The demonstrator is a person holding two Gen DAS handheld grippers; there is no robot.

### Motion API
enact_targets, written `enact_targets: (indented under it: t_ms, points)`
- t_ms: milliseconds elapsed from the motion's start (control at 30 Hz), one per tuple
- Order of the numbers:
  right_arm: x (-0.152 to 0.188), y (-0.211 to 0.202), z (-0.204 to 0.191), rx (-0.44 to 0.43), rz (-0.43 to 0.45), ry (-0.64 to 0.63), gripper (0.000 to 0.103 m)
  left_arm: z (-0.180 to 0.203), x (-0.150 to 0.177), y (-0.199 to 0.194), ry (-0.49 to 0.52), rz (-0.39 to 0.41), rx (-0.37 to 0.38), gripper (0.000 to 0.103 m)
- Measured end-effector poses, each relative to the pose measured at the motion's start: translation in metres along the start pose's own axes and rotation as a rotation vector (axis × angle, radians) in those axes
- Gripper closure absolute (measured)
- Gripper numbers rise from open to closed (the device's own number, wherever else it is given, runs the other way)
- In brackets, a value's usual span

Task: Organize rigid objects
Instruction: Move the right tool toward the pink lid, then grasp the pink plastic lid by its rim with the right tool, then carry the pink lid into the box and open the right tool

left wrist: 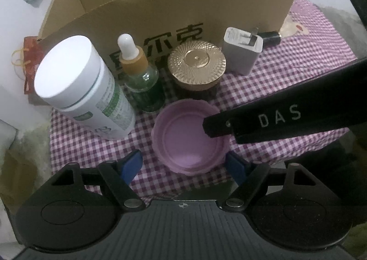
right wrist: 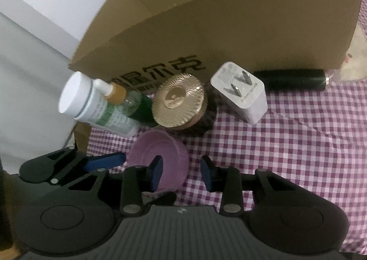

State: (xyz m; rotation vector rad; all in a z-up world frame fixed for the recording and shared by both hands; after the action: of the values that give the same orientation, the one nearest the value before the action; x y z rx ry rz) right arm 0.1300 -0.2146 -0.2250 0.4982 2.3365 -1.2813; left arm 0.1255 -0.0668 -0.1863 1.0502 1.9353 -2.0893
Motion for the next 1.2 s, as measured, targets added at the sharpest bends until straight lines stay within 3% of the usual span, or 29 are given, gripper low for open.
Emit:
enact_targets:
  t_ms: [100, 167, 333, 567, 833, 1200]
  points:
    - [0.001, 0.004, 0.002, -0.013, 0.017, 0.013, 0.070, 0.001, 0.002, 0.004, -0.007, -0.008, 0.001, 0.024]
    - [0.002, 0.003, 0.006, -0.010, 0.025, 0.023, 0.080, 0.001, 0.001, 0.005, -0.018, -0.001, 0.008, 0.027]
    - [0.004, -0.002, 0.013, -0.022, 0.024, 0.070, 0.092, 0.007, -0.003, 0.004, -0.019, 0.014, 0.019, 0.033]
    - [0.010, -0.018, 0.014, -0.020, 0.056, 0.076, 0.093, 0.017, -0.006, -0.006, 0.013, 0.044, 0.016, 0.033]
    - [0.011, -0.055, 0.007, -0.026, 0.120, 0.052, 0.092, 0.030, -0.011, -0.045, 0.049, 0.114, 0.009, 0.033]
    - [-0.009, -0.136, -0.024, -0.058, 0.305, -0.018, 0.092, 0.045, -0.048, -0.120, 0.102, 0.308, -0.040, 0.033]
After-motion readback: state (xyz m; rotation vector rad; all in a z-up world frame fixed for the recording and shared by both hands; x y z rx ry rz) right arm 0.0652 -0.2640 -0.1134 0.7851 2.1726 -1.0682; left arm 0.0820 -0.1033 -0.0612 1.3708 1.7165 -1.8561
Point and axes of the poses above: each gripper's, at about its wrist camera, not at the fingertips, and y roughly the way its jaws point, z to its right, x to its underside, the point moved 8 cm from there along y, roughly the way its jaws point, and after that the axes turned 10 degrees about z, right-handed, at the moved point
